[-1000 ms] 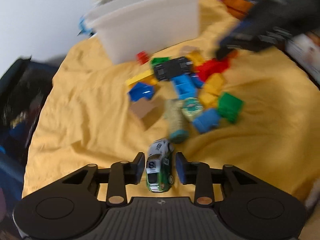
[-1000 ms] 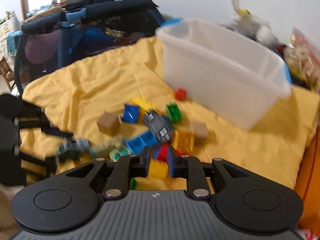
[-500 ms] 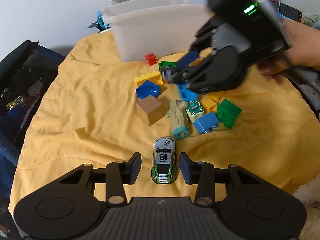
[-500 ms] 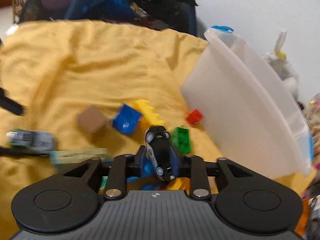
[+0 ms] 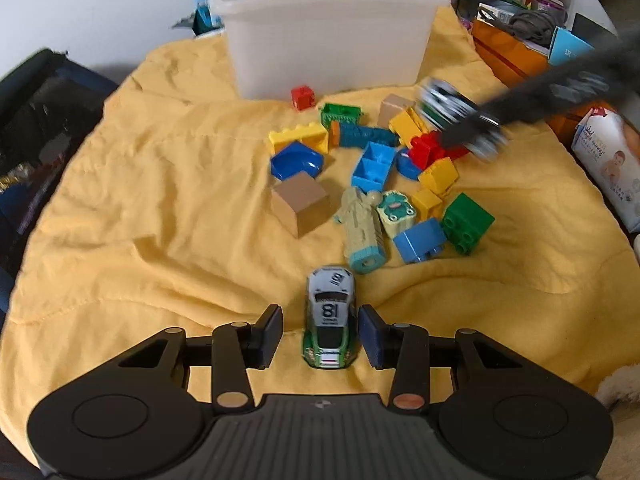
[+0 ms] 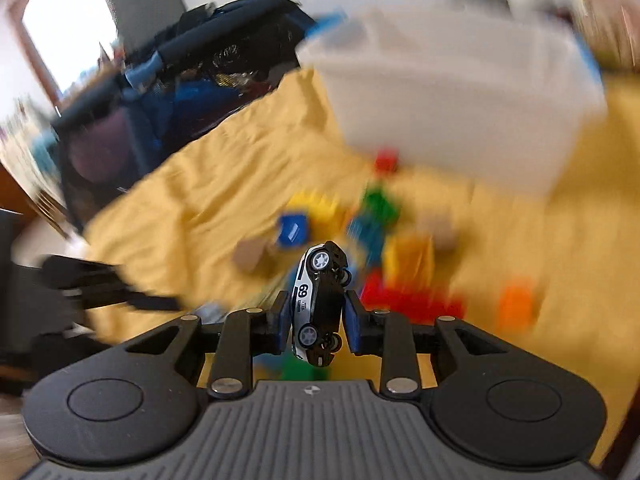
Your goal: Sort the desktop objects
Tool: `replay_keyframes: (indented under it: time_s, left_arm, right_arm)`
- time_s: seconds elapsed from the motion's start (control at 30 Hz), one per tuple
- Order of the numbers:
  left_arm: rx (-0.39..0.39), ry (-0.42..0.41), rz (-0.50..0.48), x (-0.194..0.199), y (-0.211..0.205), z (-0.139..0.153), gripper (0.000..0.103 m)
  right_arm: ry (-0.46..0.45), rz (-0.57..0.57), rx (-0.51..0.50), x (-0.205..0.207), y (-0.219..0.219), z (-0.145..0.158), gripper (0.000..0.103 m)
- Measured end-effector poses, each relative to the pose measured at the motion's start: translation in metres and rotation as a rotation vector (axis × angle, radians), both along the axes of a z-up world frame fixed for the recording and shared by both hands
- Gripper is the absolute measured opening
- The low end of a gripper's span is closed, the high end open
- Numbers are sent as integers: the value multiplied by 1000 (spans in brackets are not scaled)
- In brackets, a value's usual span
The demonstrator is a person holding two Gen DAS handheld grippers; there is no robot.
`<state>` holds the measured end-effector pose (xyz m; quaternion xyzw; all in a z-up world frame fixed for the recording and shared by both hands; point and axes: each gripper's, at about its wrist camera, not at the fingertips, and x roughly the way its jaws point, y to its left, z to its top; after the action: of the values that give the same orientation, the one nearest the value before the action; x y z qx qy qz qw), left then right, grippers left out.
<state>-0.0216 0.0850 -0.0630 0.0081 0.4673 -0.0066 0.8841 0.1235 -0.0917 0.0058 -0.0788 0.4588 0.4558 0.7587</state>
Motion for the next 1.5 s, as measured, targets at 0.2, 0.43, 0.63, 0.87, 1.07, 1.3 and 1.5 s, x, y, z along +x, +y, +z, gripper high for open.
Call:
replay_keyframes:
  time_s: [0.2, 0.43, 0.63, 0.87, 1.07, 1.3, 1.5]
  left_arm:
    - [-23, -5, -1, 5, -3, -5, 33]
    - [-36, 9, 23, 4, -3, -3, 33]
    - [-36, 15, 38, 5, -3, 0, 33]
    - [-32, 29, 35, 8, -3, -5, 34]
    - [-65, 35, 11, 6, 2, -1, 33]
    - [-101, -82, 22, 5, 17, 51, 33]
    - [-80, -233, 1, 47, 33, 112, 33]
  right_arm:
    - [217, -48, -16, -3, -36, -38, 31]
    - [131, -95, -39, -7, -52, -41, 42]
    - [2, -105, -97, -19, -55, -23, 42]
    - [-25, -121, -171, -37, -32, -38, 42]
    - [-130, -62, -252, -52, -24, -47, 33]
    - [-146, -123, -177, -37, -34, -5, 33]
    - [-320, -178, -72, 9, -27, 63, 33]
